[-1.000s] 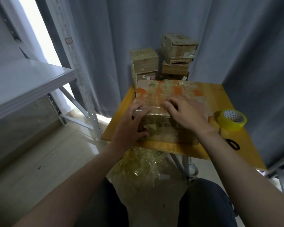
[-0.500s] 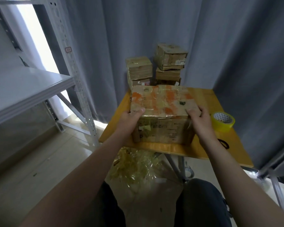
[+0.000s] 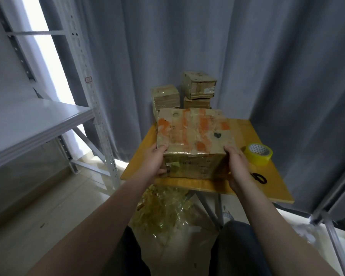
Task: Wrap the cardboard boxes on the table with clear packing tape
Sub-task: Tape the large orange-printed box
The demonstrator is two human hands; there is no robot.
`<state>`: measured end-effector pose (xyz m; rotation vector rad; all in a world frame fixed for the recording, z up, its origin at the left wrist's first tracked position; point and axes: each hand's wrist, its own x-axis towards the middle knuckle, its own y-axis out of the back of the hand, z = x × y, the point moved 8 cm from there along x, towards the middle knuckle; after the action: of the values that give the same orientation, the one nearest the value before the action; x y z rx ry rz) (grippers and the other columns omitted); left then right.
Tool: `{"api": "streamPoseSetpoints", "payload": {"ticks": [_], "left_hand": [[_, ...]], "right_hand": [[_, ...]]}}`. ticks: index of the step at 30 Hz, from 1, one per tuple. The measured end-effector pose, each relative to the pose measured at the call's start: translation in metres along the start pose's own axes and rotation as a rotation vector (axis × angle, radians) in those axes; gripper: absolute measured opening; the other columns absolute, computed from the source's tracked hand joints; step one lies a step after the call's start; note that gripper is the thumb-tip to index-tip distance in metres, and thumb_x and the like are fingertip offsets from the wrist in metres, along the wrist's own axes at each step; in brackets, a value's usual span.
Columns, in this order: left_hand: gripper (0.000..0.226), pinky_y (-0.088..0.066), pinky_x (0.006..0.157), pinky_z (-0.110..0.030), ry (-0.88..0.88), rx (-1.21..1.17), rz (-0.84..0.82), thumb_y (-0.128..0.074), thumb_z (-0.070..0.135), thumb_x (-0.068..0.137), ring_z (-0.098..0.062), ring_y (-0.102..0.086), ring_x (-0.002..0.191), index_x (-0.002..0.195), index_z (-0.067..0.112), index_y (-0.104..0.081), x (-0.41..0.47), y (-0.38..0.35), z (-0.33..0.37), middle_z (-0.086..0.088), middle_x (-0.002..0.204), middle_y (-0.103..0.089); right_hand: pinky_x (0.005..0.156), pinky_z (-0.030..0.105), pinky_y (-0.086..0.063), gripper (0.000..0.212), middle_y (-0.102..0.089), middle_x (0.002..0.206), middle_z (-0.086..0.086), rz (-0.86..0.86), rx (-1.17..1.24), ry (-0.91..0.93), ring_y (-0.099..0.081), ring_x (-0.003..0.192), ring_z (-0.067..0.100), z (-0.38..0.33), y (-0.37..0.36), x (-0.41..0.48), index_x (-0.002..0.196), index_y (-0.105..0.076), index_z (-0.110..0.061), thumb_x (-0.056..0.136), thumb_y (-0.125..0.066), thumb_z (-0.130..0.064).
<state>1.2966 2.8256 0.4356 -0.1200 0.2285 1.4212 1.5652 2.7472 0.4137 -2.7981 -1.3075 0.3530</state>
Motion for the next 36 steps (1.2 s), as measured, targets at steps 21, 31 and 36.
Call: {"api": "streamPoseSetpoints", "payload": {"ticks": [21,31,36], "left_hand": [[0.059,-0.061,0.085,-0.058,-0.216,0.056,-0.302,-0.056,0.061,0.098,-0.036,-0.055,0.128,0.143,0.033,-0.029,0.034,-0.205,0.136,-0.001,0.146,-0.045],[0.044,-0.050,0.104,-0.063,-0.070,-0.121,-0.316,-0.050,0.039,0.108,-0.035,-0.054,0.132,0.149,0.036,-0.036,0.138,-0.269,0.110,-0.001,0.146,-0.051],[0.043,-0.052,0.103,-0.060,0.029,-0.131,-0.248,-0.053,0.032,0.107,-0.033,-0.057,0.128,0.147,0.031,-0.039,0.170,-0.268,0.084,-0.002,0.138,-0.055]], "right_hand": [[0.087,0.055,-0.061,0.058,-0.068,0.127,-0.008,0.399,0.316,0.357,-0.067,0.102,0.015,-0.151,0.140,0.041,0.141,-0.059,-0.038,0.083,-0.064,-0.042],[0.083,0.036,-0.060,0.040,-0.067,0.130,-0.001,0.386,0.233,0.344,-0.066,0.103,0.014,-0.148,0.145,0.181,0.142,-0.062,-0.027,0.102,-0.062,-0.028],[0.102,0.048,-0.055,0.041,-0.065,0.134,-0.003,0.369,0.148,0.263,-0.062,0.121,0.022,-0.107,0.130,0.232,0.142,-0.059,-0.028,0.101,-0.061,-0.034]]}}
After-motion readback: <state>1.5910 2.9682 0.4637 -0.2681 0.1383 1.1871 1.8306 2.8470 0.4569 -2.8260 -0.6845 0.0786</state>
